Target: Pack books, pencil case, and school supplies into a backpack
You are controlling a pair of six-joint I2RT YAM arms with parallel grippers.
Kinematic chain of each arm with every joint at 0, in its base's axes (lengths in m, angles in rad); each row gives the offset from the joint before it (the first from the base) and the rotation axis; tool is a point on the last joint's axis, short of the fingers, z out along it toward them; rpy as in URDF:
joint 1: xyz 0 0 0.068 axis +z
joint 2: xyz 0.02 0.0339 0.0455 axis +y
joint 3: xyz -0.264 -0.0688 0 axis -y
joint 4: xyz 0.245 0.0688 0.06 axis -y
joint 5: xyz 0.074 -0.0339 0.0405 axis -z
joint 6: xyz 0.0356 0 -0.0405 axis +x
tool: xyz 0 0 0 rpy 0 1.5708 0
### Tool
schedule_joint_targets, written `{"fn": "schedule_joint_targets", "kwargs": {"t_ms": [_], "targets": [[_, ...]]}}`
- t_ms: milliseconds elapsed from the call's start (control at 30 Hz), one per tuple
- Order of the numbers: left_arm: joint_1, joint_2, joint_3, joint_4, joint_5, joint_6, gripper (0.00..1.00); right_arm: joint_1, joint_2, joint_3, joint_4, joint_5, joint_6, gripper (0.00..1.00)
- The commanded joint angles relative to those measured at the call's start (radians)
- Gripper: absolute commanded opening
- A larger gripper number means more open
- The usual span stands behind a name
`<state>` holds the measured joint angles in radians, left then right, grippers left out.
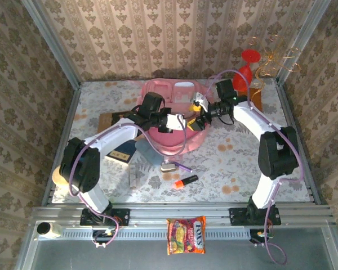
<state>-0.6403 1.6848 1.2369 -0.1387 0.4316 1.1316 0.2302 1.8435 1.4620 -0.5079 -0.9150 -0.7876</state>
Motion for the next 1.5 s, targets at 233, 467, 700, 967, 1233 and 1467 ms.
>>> {"fn": "schedule_joint_targets", "kwargs": {"t_ms": [233,467,700,967,1233,1467], "targets": [[0.013,-0.042,-0.038,0.133,-0.036,0.065,0.0,0.023,0.113,0.109,-0.222,-0.059,-0.125,0.79],[0.027,-0.048,-0.068,0.184,-0.04,0.064,0.0,0.026,0.115,0.118,-0.264,-0.047,-0.137,0.63],[0.042,-0.046,-0.085,0.205,-0.064,0.036,0.0,0.024,0.084,0.1,-0.27,-0.044,-0.126,0.4],[0.045,-0.045,-0.088,0.224,-0.061,0.007,0.0,0.036,0.028,0.022,-0.182,-0.022,-0.077,0.21],[0.047,-0.049,-0.092,0.178,-0.06,-0.042,0.0,0.041,-0.049,-0.079,0.052,0.075,0.013,0.0],[0.05,-0.01,-0.097,0.146,-0.157,-0.127,0.03,0.041,-0.156,-0.159,0.175,0.05,0.085,0.0]]}}
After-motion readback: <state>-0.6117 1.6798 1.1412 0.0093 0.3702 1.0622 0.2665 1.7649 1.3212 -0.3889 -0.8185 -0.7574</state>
